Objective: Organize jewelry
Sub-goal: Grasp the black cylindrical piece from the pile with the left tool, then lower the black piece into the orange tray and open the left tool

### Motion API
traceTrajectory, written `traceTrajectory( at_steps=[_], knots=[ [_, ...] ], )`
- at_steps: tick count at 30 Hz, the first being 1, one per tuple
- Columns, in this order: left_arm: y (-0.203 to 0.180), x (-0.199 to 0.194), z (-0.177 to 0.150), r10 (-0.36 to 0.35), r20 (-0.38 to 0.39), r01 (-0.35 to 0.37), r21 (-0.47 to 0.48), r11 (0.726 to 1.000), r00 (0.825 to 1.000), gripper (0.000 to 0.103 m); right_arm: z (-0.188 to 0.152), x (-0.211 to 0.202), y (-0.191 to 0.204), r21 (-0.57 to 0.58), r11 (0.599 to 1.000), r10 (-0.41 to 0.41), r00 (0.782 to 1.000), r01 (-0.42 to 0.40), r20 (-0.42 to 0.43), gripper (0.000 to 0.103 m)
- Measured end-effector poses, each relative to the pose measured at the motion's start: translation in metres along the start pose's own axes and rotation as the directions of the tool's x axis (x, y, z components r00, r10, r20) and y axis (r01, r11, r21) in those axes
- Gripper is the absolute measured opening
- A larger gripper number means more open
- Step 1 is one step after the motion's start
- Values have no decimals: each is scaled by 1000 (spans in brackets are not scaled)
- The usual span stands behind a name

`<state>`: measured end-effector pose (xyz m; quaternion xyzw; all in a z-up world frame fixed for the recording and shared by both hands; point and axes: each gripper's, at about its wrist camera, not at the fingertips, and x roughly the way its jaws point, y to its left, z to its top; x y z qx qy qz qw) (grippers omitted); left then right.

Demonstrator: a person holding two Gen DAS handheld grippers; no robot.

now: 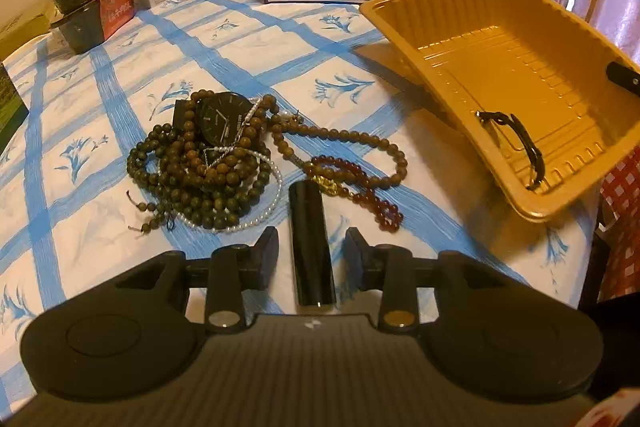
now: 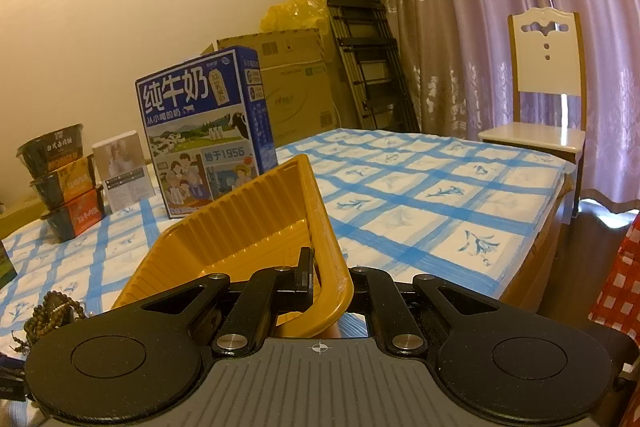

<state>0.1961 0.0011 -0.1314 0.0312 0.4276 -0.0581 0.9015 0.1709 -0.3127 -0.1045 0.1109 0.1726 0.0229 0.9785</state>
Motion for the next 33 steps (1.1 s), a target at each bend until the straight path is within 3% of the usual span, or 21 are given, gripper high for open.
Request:
traceTrajectory(
  at_steps=[3,4,5,10,16,22,28,33],
  knots=[
    [0,5,5,1,-2,-1,7,1000,1000,31,0,-1,1,1,1000,-2,1000,2,-1,7],
    [0,6,5,0,-4,1,7,1000,1000,20,0,-1,1,2,1000,-2,1000,2,-1,7],
    [0,6,5,-5,-5,5,6,1000,1000,17,0,-1,1,1,1000,-2,1000,2,0,7],
    [1,-1,8,3,18,-2,-25,1000,1000,17,0,-1,1,0,1000,-2,1000,2,0,7],
    [-10,-31,31,-102,103,111,-90,990,989,17,1,-1,3,-7,1000,-4,1000,4,2,7],
    [-54,-40,60,-283,157,300,-98,949,946,17,2,-2,7,-28,1000,-6,1000,6,15,7],
    [-103,-15,68,-348,125,361,-99,927,929,17,2,-2,8,-36,999,-1,1000,2,18,7],
    [-120,8,67,-346,85,354,-116,928,934,17,2,-2,8,-36,999,3,1000,-3,19,7]
  ],
)
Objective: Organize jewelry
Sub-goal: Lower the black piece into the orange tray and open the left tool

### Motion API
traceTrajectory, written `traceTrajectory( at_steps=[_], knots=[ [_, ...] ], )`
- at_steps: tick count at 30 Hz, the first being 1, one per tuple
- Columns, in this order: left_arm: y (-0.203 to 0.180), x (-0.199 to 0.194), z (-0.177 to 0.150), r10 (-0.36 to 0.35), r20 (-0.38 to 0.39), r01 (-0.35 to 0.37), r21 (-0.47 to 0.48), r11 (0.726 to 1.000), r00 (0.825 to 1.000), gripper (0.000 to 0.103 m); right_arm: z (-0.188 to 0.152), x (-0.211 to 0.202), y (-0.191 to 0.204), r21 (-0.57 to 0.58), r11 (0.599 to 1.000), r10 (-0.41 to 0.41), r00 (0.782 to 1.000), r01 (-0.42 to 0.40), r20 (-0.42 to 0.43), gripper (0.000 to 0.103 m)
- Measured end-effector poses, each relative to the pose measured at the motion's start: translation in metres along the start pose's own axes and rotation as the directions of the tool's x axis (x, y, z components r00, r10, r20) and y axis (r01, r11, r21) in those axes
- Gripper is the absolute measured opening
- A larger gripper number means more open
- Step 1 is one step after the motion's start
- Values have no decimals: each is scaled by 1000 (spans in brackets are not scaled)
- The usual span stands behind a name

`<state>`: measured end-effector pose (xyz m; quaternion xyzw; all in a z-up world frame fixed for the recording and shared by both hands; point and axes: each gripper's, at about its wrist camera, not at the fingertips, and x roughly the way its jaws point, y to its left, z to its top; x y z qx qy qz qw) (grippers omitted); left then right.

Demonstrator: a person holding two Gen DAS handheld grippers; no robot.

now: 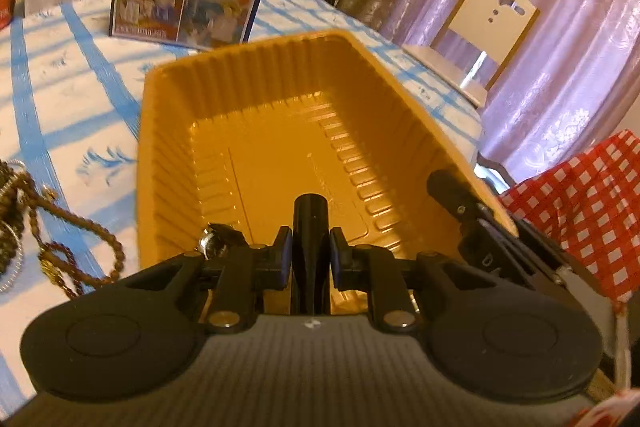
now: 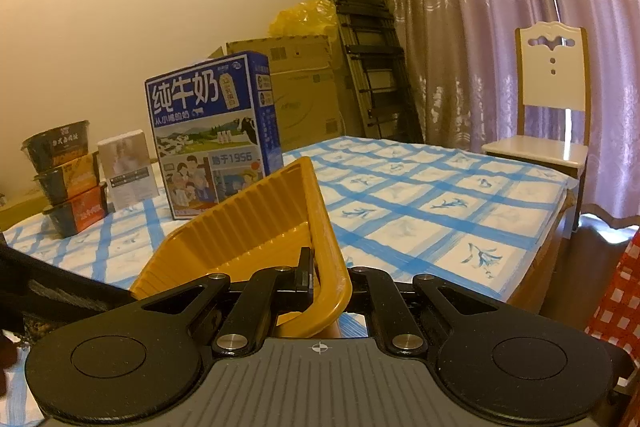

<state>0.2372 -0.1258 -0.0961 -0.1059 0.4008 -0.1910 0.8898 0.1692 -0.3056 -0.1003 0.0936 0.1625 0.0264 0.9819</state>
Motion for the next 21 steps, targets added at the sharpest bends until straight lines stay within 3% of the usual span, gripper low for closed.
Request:
traceTrajectory(
  at_steps=[6,15,17,21],
  knots=[
    [1,12,-8,13,-31,-13,-15,1000,999,17,0,0,0,0,1000,0,1000,0,0,7],
    [3,-33,-6,-11,68,11,-2,1000,998,20,-1,1,-1,3,1000,-4,1000,4,-5,7],
    [10,-52,-8,10,98,-11,16,1000,995,23,-2,1,-2,5,1000,-9,1000,9,-5,7],
    [42,-82,-20,123,111,-127,35,991,986,24,-2,0,-4,4,1000,-21,1000,21,1,7]
  ],
)
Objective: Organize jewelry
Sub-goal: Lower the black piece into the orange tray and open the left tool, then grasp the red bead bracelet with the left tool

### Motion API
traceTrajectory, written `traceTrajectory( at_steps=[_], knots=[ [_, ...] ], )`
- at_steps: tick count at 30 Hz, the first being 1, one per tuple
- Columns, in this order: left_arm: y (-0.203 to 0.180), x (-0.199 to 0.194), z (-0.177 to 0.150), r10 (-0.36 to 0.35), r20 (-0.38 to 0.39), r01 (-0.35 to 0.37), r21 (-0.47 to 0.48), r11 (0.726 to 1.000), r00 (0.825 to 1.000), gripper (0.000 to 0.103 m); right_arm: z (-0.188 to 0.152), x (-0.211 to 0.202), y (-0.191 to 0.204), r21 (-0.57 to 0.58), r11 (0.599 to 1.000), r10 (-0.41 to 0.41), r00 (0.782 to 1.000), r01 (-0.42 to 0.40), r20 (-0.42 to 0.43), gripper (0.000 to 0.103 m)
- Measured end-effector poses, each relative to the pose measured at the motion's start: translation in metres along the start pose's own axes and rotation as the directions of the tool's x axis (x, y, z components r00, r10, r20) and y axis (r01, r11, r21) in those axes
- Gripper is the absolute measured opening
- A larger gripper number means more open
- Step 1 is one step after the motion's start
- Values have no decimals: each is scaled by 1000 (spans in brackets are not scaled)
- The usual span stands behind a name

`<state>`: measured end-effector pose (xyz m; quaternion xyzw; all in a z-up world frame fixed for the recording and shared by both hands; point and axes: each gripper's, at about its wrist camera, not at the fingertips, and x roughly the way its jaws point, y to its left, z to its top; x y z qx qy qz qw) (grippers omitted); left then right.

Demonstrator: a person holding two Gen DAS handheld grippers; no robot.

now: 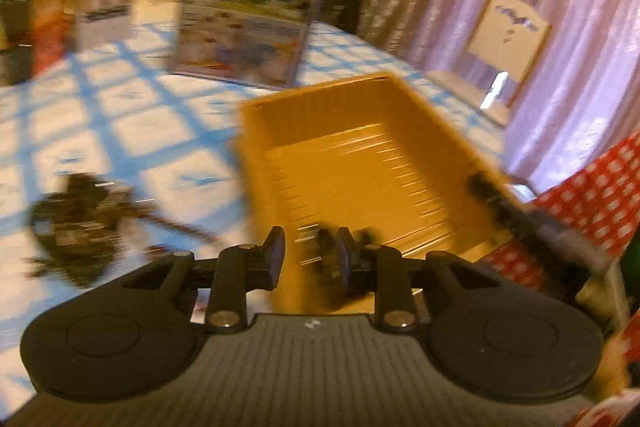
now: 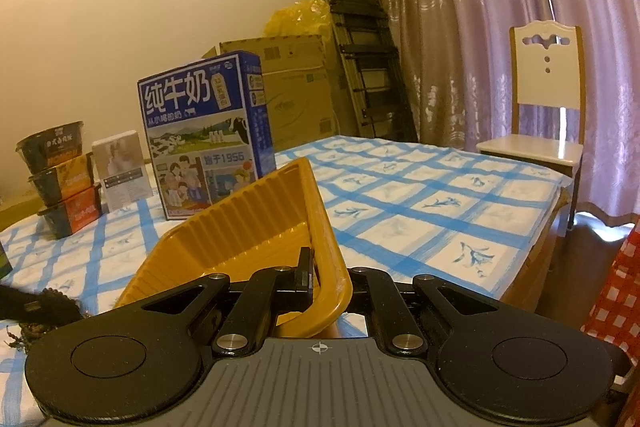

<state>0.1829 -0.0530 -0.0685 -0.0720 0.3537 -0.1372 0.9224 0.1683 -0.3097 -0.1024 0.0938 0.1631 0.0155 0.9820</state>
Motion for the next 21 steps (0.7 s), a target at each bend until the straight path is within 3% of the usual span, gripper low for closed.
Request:
traceTrajectory(
  at_steps=[4,8,16,21],
  knots=[
    [37,-7,-14,146,-41,-146,-4,989,988,24,1,-2,-2,3,1000,-18,1000,18,4,7],
    [56,-3,-23,209,-85,-212,-24,977,974,24,2,-3,-1,-3,1000,-28,1000,28,7,7],
    [41,27,-26,182,-109,-182,14,983,977,25,2,-3,-2,-2,999,-35,999,35,7,7],
    [35,48,-26,201,-125,-200,21,980,972,25,2,-3,-3,0,999,-34,999,34,7,7]
  ],
)
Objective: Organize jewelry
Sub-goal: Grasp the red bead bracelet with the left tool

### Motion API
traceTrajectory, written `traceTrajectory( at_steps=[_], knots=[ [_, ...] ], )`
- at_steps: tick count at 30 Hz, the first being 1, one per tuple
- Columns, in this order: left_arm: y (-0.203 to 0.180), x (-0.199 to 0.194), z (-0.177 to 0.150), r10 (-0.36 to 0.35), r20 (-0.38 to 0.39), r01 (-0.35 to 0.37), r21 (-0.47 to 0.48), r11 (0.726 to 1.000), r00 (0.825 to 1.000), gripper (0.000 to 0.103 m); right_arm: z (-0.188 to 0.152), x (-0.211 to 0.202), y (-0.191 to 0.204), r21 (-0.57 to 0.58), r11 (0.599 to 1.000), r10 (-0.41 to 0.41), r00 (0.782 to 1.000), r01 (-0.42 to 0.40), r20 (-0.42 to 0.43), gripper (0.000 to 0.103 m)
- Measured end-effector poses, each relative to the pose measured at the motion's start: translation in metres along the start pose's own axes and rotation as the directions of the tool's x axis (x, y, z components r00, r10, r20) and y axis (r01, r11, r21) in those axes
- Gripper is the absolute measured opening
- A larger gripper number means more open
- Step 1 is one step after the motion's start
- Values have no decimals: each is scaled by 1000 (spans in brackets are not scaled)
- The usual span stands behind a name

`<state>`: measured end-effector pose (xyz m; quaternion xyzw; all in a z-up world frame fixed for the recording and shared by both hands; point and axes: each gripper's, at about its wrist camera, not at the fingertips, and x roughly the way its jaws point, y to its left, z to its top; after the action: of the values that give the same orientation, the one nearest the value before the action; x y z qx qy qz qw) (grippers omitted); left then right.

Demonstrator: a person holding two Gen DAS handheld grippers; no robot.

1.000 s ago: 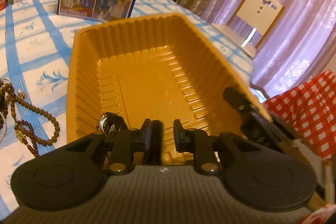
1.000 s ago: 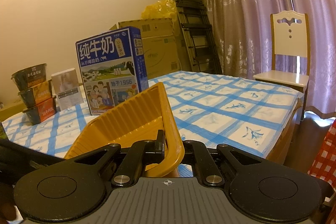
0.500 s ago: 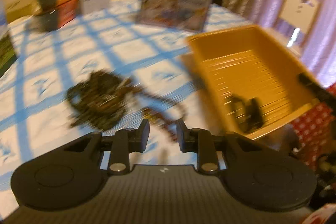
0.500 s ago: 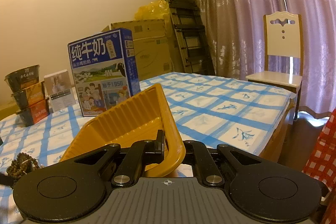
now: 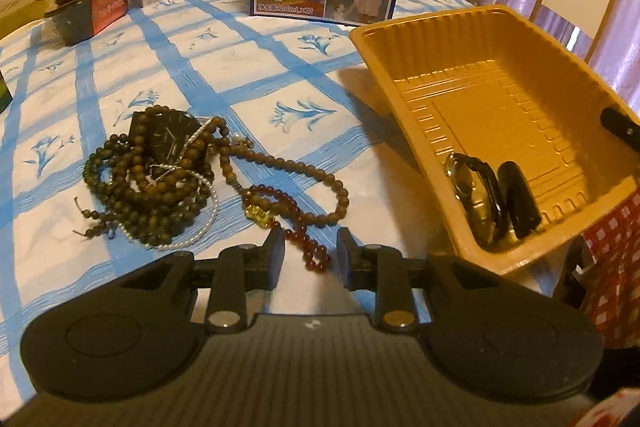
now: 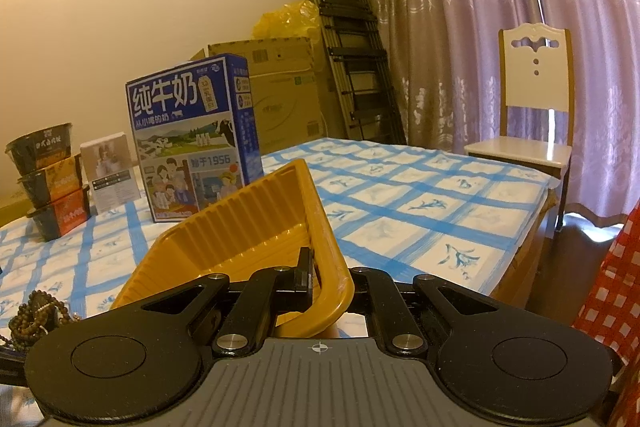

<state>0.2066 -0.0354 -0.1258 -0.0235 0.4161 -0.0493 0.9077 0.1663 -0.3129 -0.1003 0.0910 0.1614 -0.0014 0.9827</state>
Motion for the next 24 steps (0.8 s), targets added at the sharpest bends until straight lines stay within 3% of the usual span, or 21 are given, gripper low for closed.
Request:
traceTrajectory(
  at_steps=[7,11,24],
  knots=[
    [3,10,-3,31,-20,-31,-9,999,999,24,-1,0,-1,2,1000,1,1000,-1,-1,7],
    [4,9,-3,24,-23,-24,-11,1000,999,5,0,0,-1,2,1000,1,1000,-1,0,7],
    [24,-28,3,38,27,-39,23,999,999,4,0,0,-1,3,1000,2,1000,-2,1,7]
  ],
)
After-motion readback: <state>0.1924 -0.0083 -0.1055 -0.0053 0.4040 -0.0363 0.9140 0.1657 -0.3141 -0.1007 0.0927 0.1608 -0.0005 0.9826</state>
